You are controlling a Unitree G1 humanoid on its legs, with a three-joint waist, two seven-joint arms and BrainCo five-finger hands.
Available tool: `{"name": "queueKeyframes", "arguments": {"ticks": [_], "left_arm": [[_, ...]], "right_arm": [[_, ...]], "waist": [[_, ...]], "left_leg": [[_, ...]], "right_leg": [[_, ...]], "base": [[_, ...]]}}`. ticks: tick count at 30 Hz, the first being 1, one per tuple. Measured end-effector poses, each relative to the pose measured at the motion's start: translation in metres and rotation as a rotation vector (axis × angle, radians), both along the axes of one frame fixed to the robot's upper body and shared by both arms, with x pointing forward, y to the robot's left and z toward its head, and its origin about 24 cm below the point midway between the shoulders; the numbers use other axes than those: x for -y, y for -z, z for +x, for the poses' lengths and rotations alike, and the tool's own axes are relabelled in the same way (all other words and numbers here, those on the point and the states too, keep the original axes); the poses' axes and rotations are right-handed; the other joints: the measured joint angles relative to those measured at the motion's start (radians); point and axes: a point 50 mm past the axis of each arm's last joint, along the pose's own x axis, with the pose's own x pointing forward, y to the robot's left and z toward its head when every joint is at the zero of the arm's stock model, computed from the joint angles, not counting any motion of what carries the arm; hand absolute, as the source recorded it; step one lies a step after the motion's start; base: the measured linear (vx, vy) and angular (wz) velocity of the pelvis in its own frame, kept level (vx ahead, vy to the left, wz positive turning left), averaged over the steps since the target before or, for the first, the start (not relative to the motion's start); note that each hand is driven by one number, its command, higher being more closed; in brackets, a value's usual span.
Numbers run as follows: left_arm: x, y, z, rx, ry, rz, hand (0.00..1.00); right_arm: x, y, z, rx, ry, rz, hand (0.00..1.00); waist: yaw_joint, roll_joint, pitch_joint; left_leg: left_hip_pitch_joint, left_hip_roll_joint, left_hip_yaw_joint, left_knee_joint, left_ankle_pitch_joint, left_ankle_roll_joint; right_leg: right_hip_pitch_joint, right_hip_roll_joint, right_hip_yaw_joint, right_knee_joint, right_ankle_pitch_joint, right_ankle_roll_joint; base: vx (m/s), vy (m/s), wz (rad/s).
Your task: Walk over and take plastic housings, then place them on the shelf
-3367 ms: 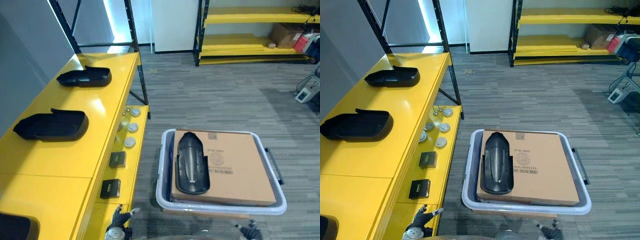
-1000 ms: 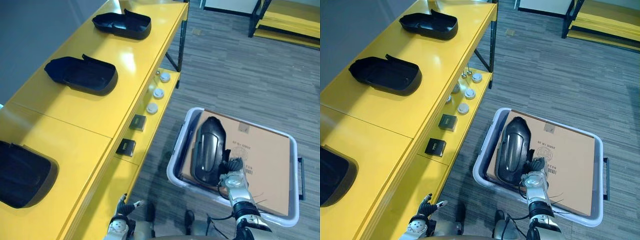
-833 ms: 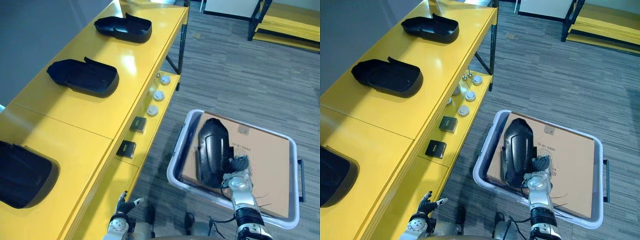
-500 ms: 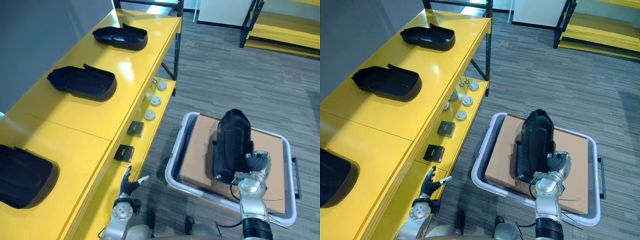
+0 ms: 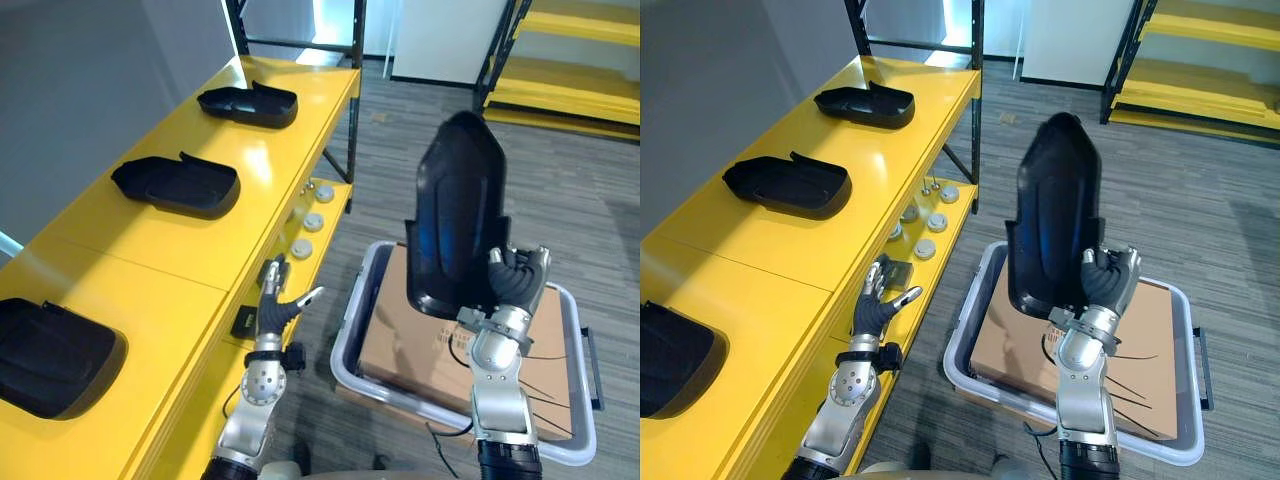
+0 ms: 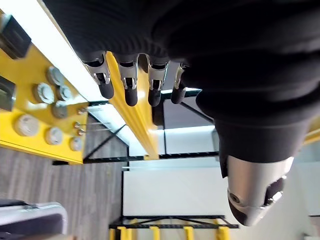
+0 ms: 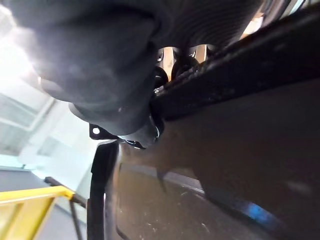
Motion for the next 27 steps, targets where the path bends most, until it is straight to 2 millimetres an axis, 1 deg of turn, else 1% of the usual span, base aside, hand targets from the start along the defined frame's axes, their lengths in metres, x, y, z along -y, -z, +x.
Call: {"name": "queueKeyframes", "arguments": {"ticks": [2,4,6,9,11,12,17,21,22,27], "left_arm": [[0.011,-0.006,0.001,0.026,0.038,-0.008,0.00],[0.019,-0.012,0.003,0.051,0.068,-0.008,0.00],[0.031,-0.021,0.005,0.092,0.117,-0.006,0.00],[0.040,-0.028,0.006,0.115,0.134,-0.014,0.00],[0.039,-0.028,0.006,0.116,0.123,-0.016,0.00],[0.040,-0.029,0.006,0.119,0.123,-0.017,1.00],[0.041,-0.042,0.014,0.165,0.107,-0.034,1.00],[0.041,-0.045,0.016,0.177,0.099,-0.036,1.00],[0.041,-0.045,0.016,0.177,0.090,-0.038,1.00],[0.039,-0.044,0.018,0.155,0.073,-0.044,1.00]], "right_arm": [[-0.016,-0.006,-0.001,0.032,-0.071,-0.009,1.00],[-0.026,-0.008,-0.002,0.053,-0.115,-0.009,1.00],[-0.040,-0.015,-0.004,0.091,-0.186,-0.007,1.00],[-0.055,-0.018,-0.007,0.122,-0.271,0.011,1.00],[-0.060,-0.019,-0.009,0.135,-0.305,0.035,1.00],[-0.060,-0.021,-0.009,0.143,-0.311,0.043,1.00],[-0.059,-0.022,-0.010,0.155,-0.335,0.071,1.00],[-0.058,-0.023,-0.011,0.164,-0.358,0.070,1.00],[-0.058,-0.022,-0.011,0.161,-0.368,0.067,0.00],[-0.059,-0.022,-0.013,0.171,-0.410,0.068,0.00]], "waist": [[-0.001,0.000,-0.025],[-0.005,-0.001,-0.032],[-0.006,-0.004,-0.034],[-0.011,-0.003,-0.046],[-0.012,-0.004,-0.058],[-0.017,-0.006,-0.062],[-0.021,-0.011,-0.065],[-0.026,-0.013,-0.070],[-0.027,-0.013,-0.076],[-0.027,-0.014,-0.093]], "left_leg": [[-0.003,0.001,0.016,0.000,-0.001,0.002],[-0.002,0.000,0.017,0.000,-0.001,0.002],[-0.002,0.000,0.022,0.000,-0.001,0.003],[-0.004,0.000,0.036,0.000,-0.001,0.003],[-0.006,0.000,0.042,0.000,-0.001,0.003],[-0.005,-0.001,0.042,0.000,-0.001,0.003],[-0.004,-0.001,0.048,0.000,-0.001,0.003],[-0.005,-0.001,0.057,0.000,-0.001,0.003],[-0.006,-0.001,0.059,0.000,-0.001,0.003],[-0.007,-0.001,0.059,0.000,-0.001,0.004]], "right_leg": [[-0.012,0.001,0.015,0.002,0.005,0.002],[-0.012,0.000,0.020,0.002,0.007,0.003],[-0.014,0.001,0.026,0.001,0.012,0.004],[-0.021,0.001,0.036,0.000,0.017,0.006],[-0.027,0.001,0.039,0.000,0.018,0.006],[-0.027,0.001,0.040,0.000,0.019,0.007],[-0.030,0.002,0.059,-0.002,0.026,0.009],[-0.034,0.002,0.064,-0.006,0.033,0.010],[-0.036,0.002,0.065,-0.008,0.035,0.009],[-0.038,0.002,0.065,-0.009,0.037,0.009]], "base": [[-0.03,0.008,-0.22],[-0.01,0.001,-0.06],[-0.04,0.006,-0.05],[-0.02,-0.002,-0.11],[-0.01,-0.007,-0.12],[-0.01,-0.009,-0.06],[-0.02,0.000,-0.05],[-0.02,-0.002,-0.09],[-0.02,-0.010,-0.05],[0.00,-0.003,-0.01]]}}
